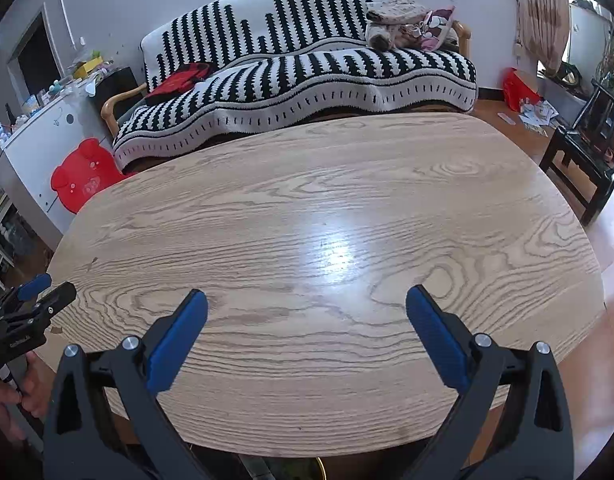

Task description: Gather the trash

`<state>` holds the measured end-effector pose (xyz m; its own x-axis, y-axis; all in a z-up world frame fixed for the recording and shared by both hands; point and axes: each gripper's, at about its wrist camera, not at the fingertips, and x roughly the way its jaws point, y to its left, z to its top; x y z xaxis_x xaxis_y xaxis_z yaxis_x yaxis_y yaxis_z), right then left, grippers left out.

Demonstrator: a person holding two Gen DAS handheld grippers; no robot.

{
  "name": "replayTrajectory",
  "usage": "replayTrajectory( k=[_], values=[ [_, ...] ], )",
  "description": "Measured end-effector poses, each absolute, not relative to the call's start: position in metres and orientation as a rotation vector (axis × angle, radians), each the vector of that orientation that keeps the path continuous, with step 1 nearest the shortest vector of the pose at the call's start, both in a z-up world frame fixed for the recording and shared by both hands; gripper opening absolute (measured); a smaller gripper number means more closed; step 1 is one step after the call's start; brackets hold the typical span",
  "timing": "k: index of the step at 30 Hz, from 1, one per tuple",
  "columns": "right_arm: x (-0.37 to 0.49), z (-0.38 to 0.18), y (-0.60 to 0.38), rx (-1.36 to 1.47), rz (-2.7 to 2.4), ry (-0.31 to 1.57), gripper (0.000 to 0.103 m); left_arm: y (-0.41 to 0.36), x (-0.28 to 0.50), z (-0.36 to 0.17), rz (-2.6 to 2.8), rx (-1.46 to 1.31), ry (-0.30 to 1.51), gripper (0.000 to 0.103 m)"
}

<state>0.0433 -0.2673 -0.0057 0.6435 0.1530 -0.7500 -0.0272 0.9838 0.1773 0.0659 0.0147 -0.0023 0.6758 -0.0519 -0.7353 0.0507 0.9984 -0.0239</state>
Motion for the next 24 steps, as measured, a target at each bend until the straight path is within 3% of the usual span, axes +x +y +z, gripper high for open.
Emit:
replayTrajectory(
  k=[24],
  values=[
    [0.0411,-0.0039,-0.2666,0.16,0.107,0.864,0.096,0.0173,0.0676,-0.0019,-0.055,-0.011,0.827,0.096]
  ],
)
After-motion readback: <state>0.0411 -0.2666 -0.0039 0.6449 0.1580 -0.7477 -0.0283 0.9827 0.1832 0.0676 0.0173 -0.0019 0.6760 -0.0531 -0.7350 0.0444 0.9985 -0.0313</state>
